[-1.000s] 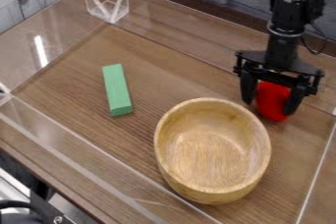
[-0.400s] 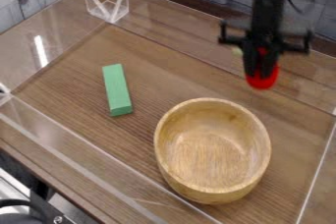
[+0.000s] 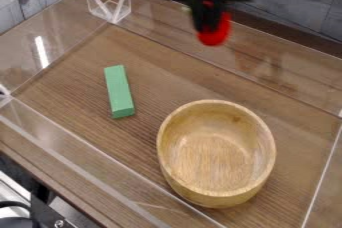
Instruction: Move the red fruit to the left
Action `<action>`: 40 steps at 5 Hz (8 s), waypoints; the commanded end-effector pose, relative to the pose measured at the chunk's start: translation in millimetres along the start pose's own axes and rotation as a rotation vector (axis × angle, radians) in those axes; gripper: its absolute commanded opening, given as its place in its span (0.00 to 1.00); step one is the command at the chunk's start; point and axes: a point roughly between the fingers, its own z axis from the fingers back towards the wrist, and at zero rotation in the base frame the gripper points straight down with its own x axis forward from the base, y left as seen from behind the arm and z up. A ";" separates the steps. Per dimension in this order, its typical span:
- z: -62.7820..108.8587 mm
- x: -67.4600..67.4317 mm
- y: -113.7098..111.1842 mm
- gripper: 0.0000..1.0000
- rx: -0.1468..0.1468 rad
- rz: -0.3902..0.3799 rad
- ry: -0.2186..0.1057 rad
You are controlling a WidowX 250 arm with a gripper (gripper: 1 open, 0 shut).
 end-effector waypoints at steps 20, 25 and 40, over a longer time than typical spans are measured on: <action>-41.9 64.7 106.7 0.00 0.110 -0.074 -0.019; -53.5 60.4 113.6 1.00 0.088 -0.123 0.044; -10.9 20.1 -28.1 1.00 0.053 -0.264 -0.079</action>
